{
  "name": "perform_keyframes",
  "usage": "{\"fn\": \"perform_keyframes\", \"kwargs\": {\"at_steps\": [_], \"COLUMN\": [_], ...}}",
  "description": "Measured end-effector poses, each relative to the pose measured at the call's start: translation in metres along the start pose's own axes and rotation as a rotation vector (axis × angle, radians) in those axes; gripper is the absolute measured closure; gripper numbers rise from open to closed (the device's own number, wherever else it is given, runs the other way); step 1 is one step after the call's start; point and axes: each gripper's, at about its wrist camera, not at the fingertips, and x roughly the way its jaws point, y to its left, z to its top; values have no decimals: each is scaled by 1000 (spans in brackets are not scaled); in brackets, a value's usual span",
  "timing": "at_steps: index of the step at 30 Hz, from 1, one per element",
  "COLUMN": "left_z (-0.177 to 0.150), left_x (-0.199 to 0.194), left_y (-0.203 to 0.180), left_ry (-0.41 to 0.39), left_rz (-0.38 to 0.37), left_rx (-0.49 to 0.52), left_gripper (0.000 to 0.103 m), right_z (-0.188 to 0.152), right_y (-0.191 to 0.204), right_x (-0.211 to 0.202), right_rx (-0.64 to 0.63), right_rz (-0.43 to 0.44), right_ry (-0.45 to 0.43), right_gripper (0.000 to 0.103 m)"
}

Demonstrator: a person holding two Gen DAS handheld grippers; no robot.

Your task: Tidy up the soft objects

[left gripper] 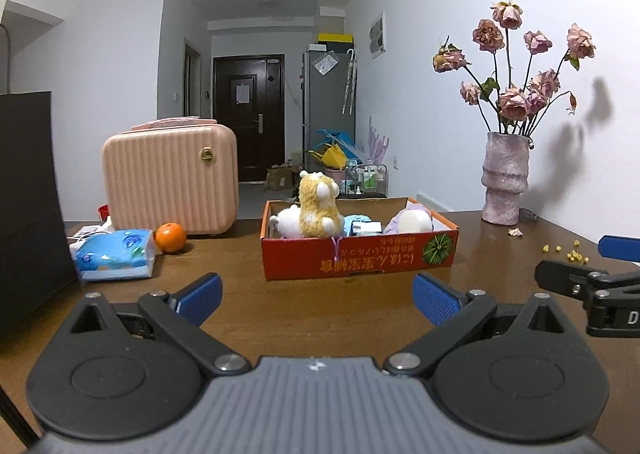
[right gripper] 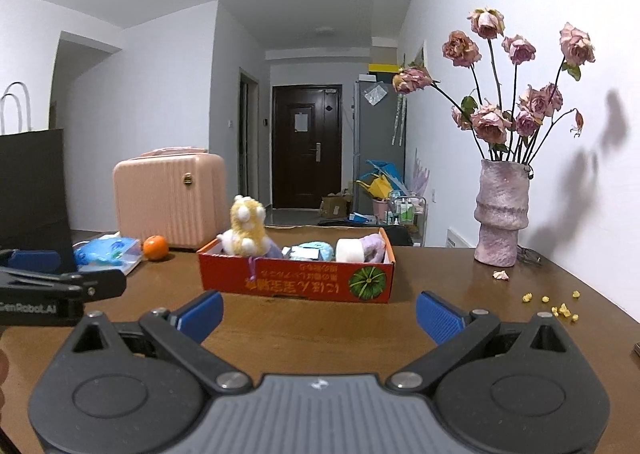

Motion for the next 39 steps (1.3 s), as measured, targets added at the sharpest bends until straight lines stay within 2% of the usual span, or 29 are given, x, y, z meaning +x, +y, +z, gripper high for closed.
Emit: {"fn": "perform_keyframes", "kwargs": {"at_steps": [7, 13, 39], "left_z": [-14, -17, -17], "left_x": [-30, -42, -53], "left_y": [3, 4, 4], "left_ry": [-12, -20, -46], "left_rz": [-6, -12, -15], "left_rx": [3, 2, 11], "left_gripper": [0, 0, 0], "right_z": [-11, -13, -11], "right_y": [8, 10, 12], "right_x": [-32, -44, -53], "right_rx": [-12, -9, -15], "right_rz": [4, 0, -1], "right_ry": [-4, -5, -24], "right_gripper": [0, 0, 0]}}
